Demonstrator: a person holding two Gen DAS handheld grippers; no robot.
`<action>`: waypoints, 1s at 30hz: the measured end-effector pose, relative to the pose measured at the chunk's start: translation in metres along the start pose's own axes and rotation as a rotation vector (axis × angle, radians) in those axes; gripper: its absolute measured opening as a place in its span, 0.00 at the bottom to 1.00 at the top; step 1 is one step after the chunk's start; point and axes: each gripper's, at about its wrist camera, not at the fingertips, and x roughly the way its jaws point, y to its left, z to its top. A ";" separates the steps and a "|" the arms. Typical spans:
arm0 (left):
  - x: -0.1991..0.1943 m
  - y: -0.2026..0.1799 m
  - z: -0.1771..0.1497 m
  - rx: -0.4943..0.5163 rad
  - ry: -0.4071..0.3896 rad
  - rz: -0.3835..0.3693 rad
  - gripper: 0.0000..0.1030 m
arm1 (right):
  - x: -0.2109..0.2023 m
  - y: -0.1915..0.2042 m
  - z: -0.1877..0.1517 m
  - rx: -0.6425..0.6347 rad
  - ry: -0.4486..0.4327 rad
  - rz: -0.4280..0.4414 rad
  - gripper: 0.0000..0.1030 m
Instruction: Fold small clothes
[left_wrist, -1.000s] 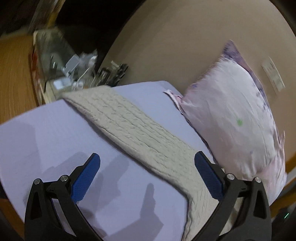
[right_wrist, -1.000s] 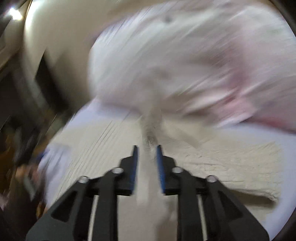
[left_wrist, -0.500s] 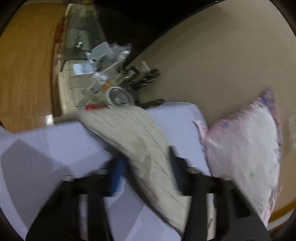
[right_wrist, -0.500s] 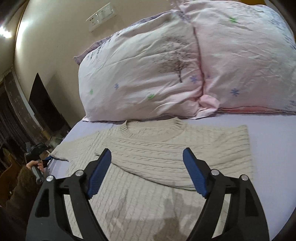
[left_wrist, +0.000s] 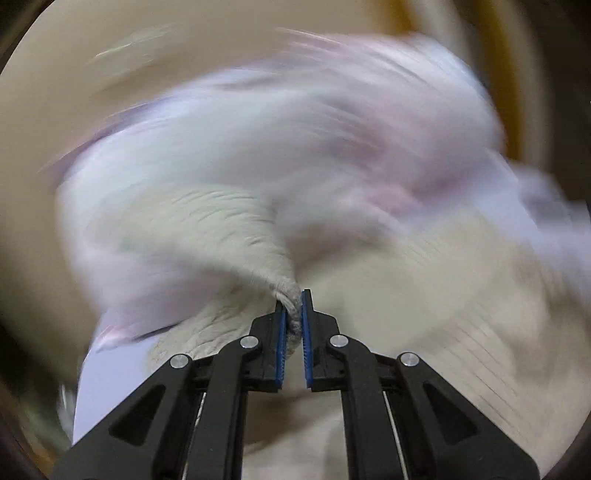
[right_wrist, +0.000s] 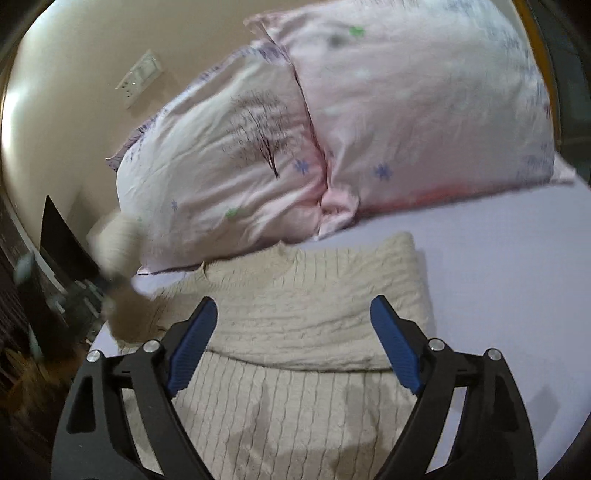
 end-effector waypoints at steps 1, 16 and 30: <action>0.013 -0.040 -0.005 0.114 0.038 -0.033 0.08 | 0.005 -0.005 0.000 0.024 0.022 0.019 0.82; -0.051 0.065 -0.098 -0.423 0.174 -0.046 0.57 | 0.086 -0.036 0.009 0.240 0.246 0.044 0.39; -0.095 0.089 -0.187 -0.705 0.241 -0.139 0.68 | 0.063 -0.019 0.022 0.188 0.046 -0.071 0.04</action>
